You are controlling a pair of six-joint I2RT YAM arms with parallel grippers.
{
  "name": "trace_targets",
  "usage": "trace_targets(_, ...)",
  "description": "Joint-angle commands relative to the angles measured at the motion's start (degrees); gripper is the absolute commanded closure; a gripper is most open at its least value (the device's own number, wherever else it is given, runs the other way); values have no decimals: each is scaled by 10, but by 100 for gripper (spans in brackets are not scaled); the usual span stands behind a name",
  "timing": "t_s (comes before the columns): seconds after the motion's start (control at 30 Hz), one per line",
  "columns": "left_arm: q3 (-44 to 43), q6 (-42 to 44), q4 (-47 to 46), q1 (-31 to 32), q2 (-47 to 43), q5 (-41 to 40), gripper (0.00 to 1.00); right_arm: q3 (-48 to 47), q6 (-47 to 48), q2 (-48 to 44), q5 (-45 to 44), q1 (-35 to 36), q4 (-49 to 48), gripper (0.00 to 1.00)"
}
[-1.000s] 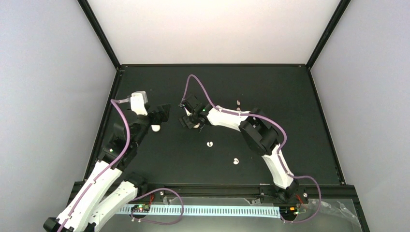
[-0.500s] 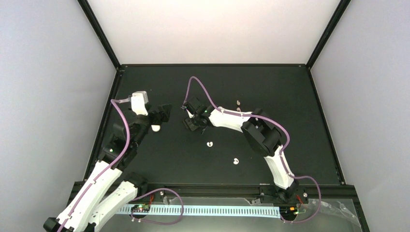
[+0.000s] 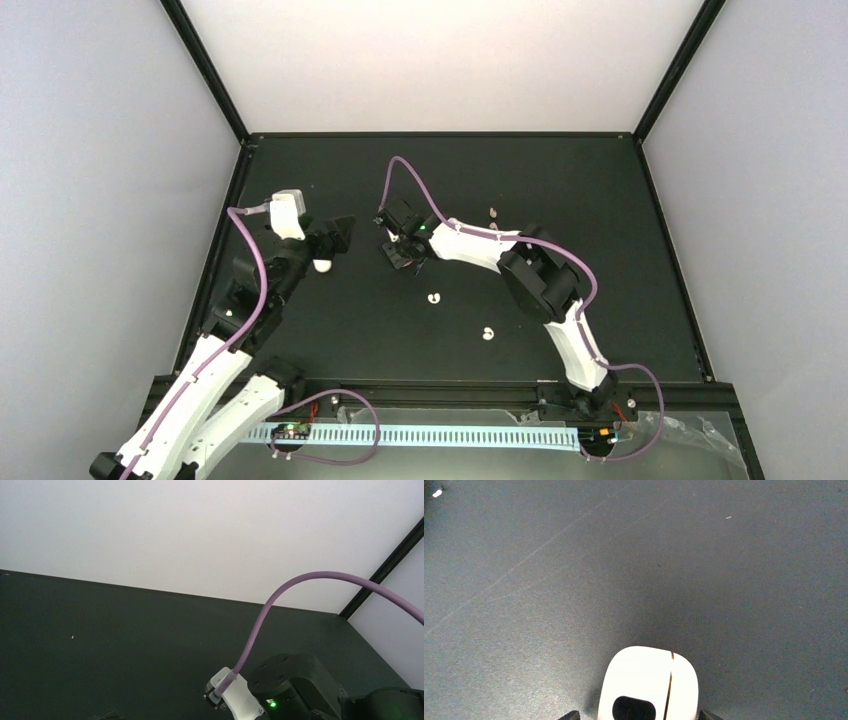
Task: Insert the wireless bluetooth earbuds into the charging case
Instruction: Pick up the charging case at the center of the board.
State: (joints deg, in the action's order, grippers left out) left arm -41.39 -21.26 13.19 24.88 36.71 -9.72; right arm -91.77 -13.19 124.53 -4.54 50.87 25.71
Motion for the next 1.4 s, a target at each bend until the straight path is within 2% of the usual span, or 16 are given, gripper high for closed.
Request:
trace_targets(0.0,2,-2,-10,3,-8,10,1,-20,3,25,-16,5,15,39)
trace_targets(0.13,2,-2,-10,3,-8,10,1,-23,6,30,-20,3,18,40)
trace_targets(0.3,3,-2,-11,3,-7,11,1,-22,8,34,-18,5,20,48)
trace_targets(0.5,3,-3,-11,3,-6,13,1,-11,5,31,-18,5,17,52)
trace_targets(0.7,3,-3,-11,3,-6,12,1,21,9,2,-27,5,-9,66)
trace_targets(0.93,4,-6,-12,4,-2,8,1,167,15,-156,-57,5,-94,67)
trace_targets(1.2,12,-63,-13,5,-3,-29,1,357,48,-410,-46,12,-136,72)
trace_targets(1.3,12,-62,-21,6,-1,6,1,402,71,-498,-61,32,-133,73)
trace_targets(1.37,12,-52,-36,6,3,82,1,421,91,-551,-76,51,-124,72)
